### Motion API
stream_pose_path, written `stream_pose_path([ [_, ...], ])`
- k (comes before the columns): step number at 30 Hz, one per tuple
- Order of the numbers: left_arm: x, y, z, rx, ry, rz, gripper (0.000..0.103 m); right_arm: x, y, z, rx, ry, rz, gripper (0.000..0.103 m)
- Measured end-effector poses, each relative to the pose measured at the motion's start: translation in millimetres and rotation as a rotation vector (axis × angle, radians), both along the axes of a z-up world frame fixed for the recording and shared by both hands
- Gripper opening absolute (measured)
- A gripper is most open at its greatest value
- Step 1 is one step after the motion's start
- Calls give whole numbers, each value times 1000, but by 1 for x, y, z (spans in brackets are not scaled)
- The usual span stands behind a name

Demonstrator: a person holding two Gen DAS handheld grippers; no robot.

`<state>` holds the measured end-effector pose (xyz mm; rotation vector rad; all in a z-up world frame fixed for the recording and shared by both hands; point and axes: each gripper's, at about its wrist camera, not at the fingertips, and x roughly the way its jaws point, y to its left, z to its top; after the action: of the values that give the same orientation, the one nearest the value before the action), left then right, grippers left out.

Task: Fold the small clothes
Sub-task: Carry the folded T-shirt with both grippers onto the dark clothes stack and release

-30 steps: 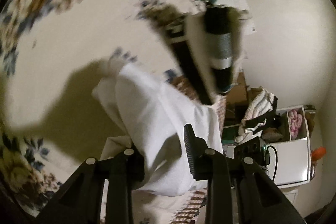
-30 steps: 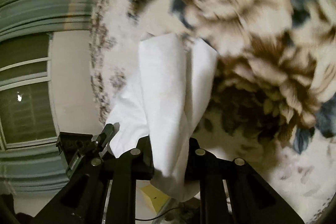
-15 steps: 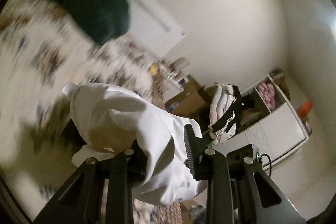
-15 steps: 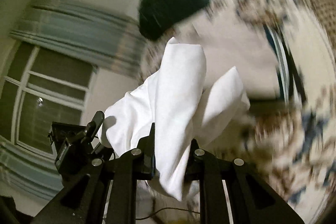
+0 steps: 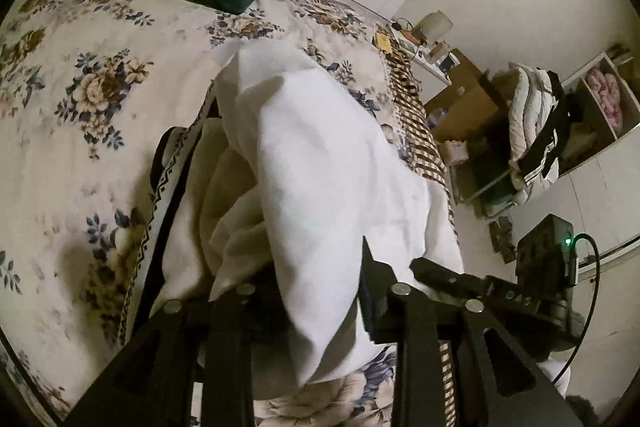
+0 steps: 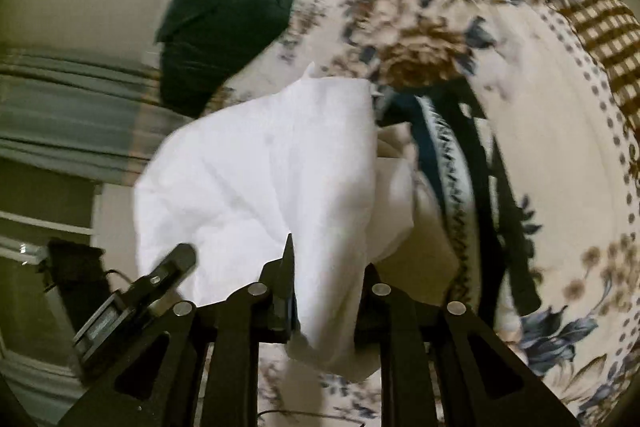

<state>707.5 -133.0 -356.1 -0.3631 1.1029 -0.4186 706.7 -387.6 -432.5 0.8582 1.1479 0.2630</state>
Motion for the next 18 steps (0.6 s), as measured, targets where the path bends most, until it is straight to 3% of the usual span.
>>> stream_pose_path([
  [2, -1, 0, 11, 11, -4, 15, 27, 0, 2, -2, -46, 5, 8, 38],
  [5, -2, -6, 33, 89, -41, 36, 33, 0, 8, 13, -168, -1, 26, 71],
  [6, -6, -10, 37, 132, -62, 38, 49, -3, 9, 19, -214, -13, 27, 84],
  [7, -9, -14, 42, 174, -82, 42, 73, -6, 9, 23, -244, -23, 29, 91],
  [9, -11, -20, 48, 276, -130, 61, 101, -12, 12, 35, -339, -39, 20, 97],
  [12, -19, -26, 54, 406, -149, 92, 101, -27, 13, 54, -461, -57, 5, 102],
  [18, -56, -22, 66, 453, -156, 120, 101, -73, 10, 91, -631, -97, -40, 102],
])
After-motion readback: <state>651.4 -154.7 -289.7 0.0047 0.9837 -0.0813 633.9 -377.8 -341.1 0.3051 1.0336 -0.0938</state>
